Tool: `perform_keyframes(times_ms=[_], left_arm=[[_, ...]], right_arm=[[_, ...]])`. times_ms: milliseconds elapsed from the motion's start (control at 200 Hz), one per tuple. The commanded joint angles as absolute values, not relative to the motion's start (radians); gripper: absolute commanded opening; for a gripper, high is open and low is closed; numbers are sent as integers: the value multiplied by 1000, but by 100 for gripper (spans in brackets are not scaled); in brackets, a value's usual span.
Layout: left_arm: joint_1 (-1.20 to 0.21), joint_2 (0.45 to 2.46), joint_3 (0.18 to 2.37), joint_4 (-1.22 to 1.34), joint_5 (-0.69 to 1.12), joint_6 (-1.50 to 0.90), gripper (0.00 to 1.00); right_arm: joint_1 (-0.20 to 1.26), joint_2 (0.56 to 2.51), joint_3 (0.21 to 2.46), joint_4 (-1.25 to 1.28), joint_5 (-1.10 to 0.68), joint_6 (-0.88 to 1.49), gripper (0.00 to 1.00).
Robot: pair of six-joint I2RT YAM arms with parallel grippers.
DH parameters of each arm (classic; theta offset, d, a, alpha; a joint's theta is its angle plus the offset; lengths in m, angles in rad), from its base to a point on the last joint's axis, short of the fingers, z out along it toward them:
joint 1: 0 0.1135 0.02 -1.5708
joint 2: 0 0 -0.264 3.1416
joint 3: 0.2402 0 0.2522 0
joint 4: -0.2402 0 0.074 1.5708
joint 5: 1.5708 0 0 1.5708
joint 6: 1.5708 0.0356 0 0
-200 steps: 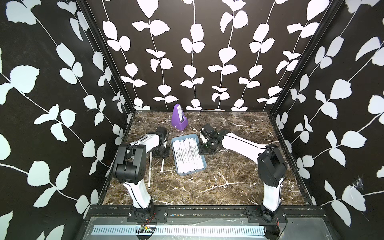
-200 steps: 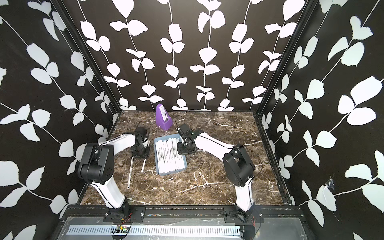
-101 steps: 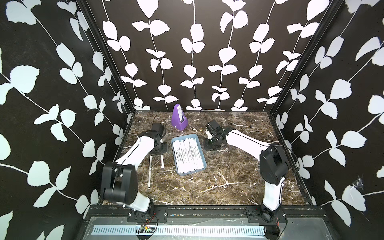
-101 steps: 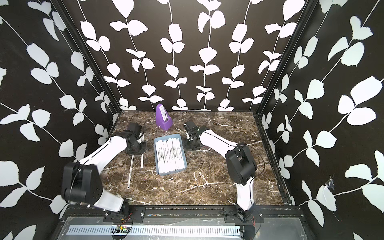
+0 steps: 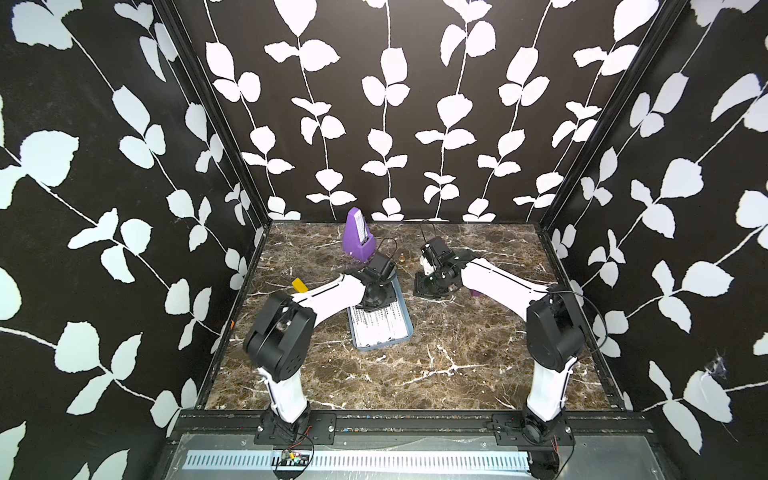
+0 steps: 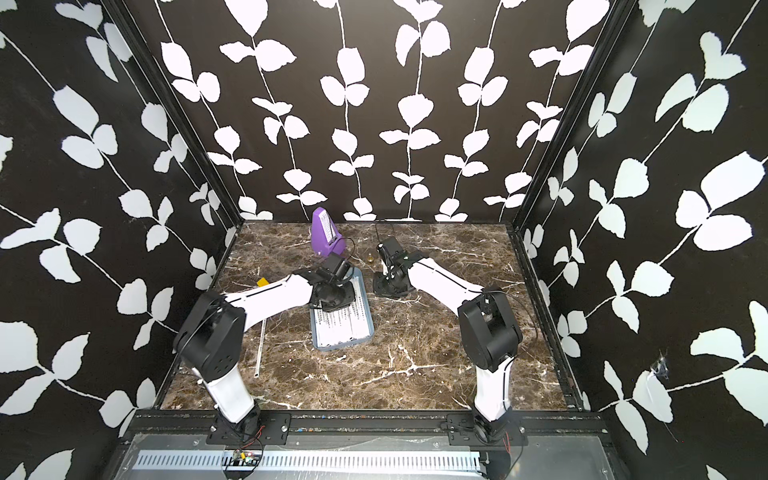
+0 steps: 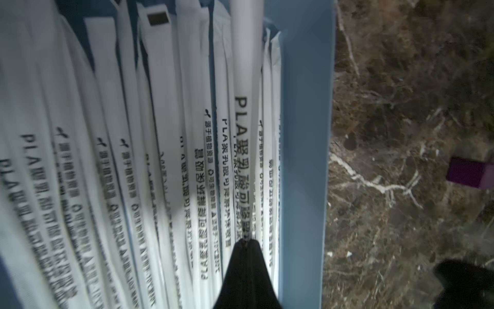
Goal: Put the straws into the storage box
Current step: Place the straw in the storage box.
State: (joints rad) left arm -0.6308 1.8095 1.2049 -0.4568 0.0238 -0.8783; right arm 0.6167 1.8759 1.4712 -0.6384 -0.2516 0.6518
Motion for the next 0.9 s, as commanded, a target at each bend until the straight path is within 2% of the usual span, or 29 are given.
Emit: perform_keyframes(times_ms=[0,360,555,750,890], left_arm=[[-659,1844,1280,-446,4,-935,0],[-686,1911,1309,-503,35,-901,0],[-685,1894,1363,-558,5,-853,21],[-661,1817,1365,-615,-7,-828,29],[-591,1643,1276,-689,-49,-766,34]], right_arm=[[615,1837,1427,-618,-252,662,29],[615,1853,1427,-593,-259,665,29],[617,1859,1433,-585,-264,666,29],[618,1862,1436,-580,-267,665,29],[623,1858,1452,-589,-265,650,29]])
